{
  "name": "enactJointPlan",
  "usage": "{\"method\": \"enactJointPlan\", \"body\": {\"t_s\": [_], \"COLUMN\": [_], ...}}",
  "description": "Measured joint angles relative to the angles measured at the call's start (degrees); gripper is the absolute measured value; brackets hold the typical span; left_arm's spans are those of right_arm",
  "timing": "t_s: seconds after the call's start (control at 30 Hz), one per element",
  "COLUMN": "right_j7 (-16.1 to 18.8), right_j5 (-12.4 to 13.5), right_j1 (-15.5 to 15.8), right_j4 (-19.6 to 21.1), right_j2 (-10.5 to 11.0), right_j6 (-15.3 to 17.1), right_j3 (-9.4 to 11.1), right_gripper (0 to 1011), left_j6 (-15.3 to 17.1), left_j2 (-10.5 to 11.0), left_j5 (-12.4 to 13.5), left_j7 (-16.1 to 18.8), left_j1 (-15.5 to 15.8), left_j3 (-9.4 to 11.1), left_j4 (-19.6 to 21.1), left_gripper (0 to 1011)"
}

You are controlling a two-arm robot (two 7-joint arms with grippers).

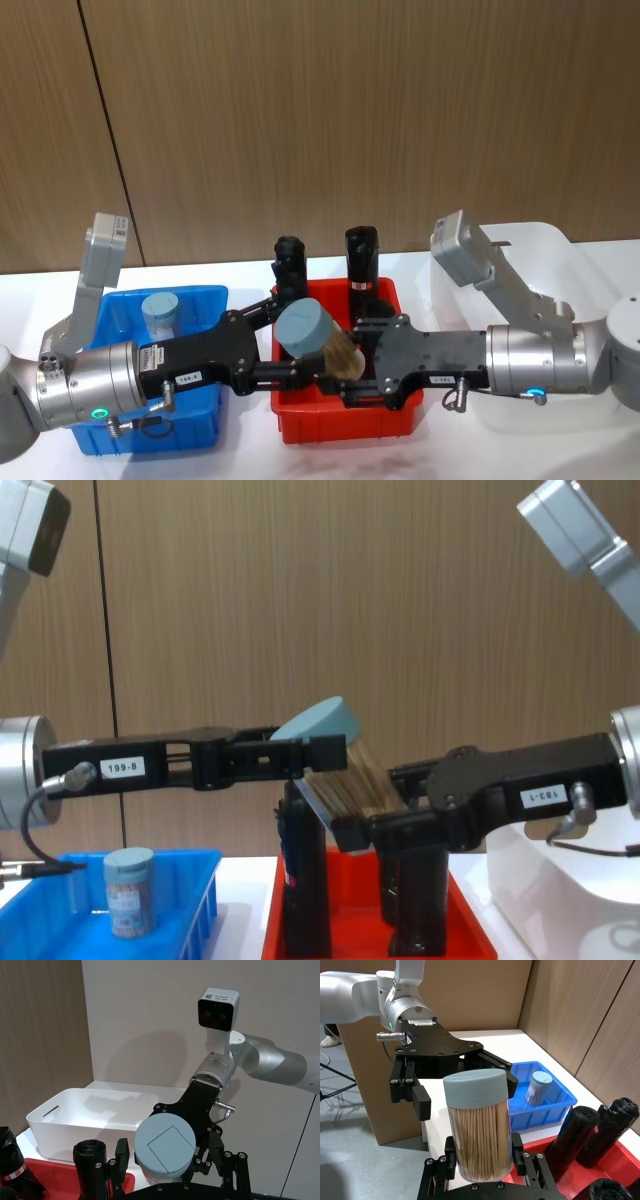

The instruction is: Pick the cotton swabs from the blue box and place them into the white box.

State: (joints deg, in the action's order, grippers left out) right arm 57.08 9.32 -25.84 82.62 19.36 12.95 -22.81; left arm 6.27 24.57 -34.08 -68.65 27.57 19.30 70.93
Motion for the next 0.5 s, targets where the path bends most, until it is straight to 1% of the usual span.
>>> {"method": "enactJointPlan", "body": {"t_s": [0.2, 0.5], "right_j7": [-0.6, -2.3], "right_j5": [0.9, 3.1], "right_j1": [0.3, 1.3], "right_j4": [0.3, 0.9], "right_j2": [0.6, 2.6], "right_j6": [-0.2, -0.9], "right_j3": [0.2, 1.5], "right_gripper": [641, 641], "left_j6": [0.0, 0.0], "left_j2": [0.0, 0.0], "left_j5": [0.0, 0.0], "left_j7": [0.0, 0.0], "left_j1": [0.0, 0.0], "left_j3": [0.0, 0.0], "left_j4": [0.0, 0.0], "left_gripper": [1004, 1004]}}
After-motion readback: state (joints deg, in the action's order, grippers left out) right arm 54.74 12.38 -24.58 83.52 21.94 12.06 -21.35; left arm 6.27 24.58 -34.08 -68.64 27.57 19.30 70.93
